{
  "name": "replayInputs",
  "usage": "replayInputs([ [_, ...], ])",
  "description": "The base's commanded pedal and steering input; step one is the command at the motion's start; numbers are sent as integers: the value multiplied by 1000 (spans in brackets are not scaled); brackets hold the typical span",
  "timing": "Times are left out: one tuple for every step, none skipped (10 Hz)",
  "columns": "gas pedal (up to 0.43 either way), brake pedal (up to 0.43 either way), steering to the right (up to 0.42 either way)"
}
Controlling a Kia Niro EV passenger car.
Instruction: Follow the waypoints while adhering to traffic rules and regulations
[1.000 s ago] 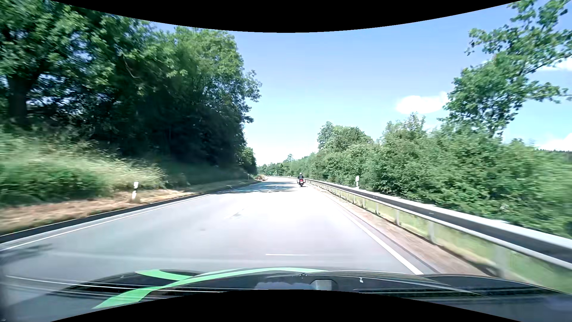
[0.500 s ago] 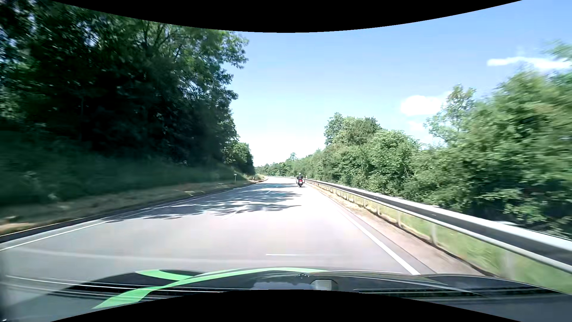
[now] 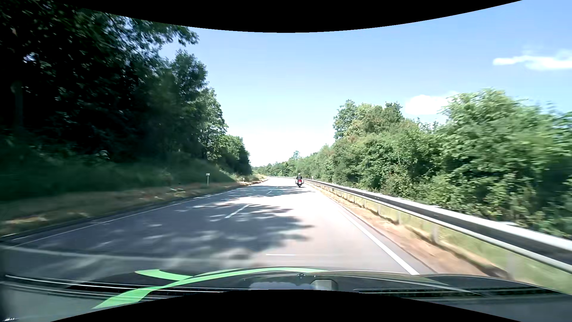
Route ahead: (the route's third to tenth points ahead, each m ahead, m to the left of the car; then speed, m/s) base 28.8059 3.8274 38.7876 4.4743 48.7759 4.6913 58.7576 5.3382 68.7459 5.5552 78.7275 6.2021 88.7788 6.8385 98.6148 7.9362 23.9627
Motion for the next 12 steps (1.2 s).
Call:
replayInputs([
  [177, 0, -8],
  [189, 0, -8],
  [189, 0, -8],
  [177, 0, -8],
  [177, 0, -8],
  [177, 0, -8],
  [169, 0, -8],
  [169, 0, -8],
  [169, 0, -8],
  [189, 0, -8],
  [209, 0, -8],
  [209, 0, -8],
])
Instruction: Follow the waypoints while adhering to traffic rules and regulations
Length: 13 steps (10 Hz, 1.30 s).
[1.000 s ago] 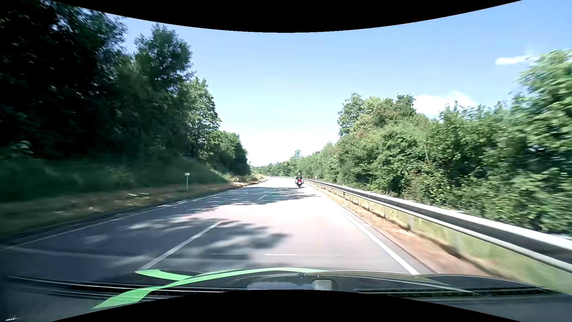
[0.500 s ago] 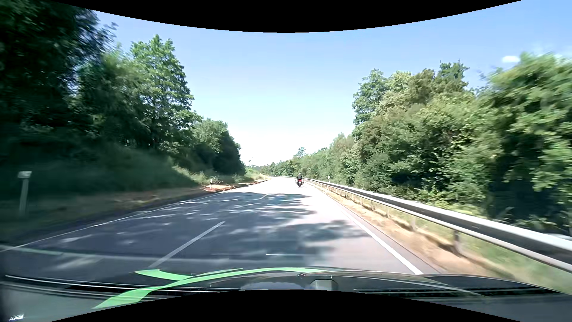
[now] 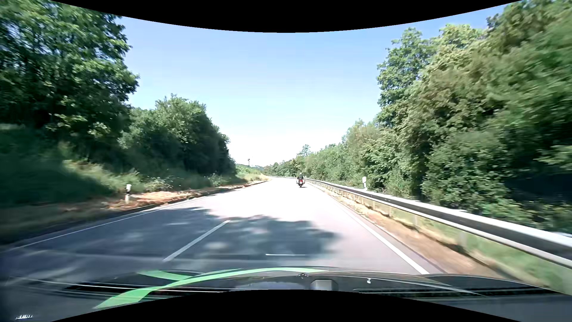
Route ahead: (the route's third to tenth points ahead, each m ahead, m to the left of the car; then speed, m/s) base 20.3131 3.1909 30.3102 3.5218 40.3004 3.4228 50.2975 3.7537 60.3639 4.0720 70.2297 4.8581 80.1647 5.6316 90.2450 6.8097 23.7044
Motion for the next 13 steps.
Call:
replayInputs([
  [220, 0, -8],
  [228, 0, -8],
  [228, 0, -7],
  [220, 0, -7],
  [189, 0, -7],
  [189, 0, -7],
  [169, 0, -7],
  [169, 0, -7],
  [169, 0, -7],
  [157, 0, -7],
  [150, 0, -7],
  [150, 0, -7],
  [150, 0, -6],
])
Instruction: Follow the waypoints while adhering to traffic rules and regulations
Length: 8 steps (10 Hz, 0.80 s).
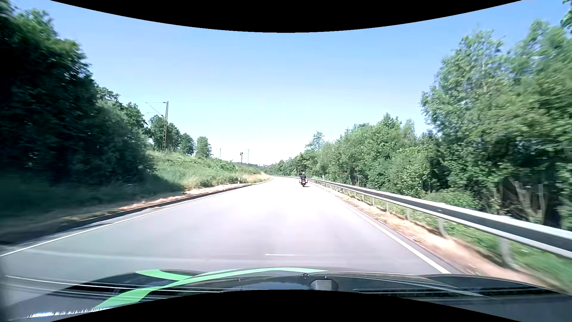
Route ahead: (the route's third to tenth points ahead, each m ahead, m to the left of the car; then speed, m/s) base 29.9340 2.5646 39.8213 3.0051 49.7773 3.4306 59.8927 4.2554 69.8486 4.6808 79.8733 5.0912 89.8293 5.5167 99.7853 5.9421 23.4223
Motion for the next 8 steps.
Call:
replayInputs([
  [150, 0, -6],
  [157, 0, -7],
  [157, 0, -7],
  [150, 0, -6],
  [150, 0, -7],
  [138, 0, -6],
  [138, 0, -6],
  [138, 0, -5],
])
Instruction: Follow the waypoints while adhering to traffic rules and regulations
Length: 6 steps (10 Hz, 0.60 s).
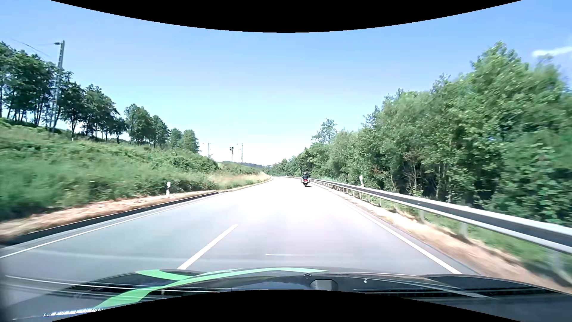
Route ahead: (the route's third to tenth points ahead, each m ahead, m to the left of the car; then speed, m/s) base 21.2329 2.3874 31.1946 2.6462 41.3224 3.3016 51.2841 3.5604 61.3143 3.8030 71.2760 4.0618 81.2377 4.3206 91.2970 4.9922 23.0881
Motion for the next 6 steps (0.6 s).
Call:
replayInputs([
  [138, 0, -5],
  [138, 0, -6],
  [150, 0, -5],
  [157, 0, -6],
  [169, 0, -6],
  [177, 0, -5],
])
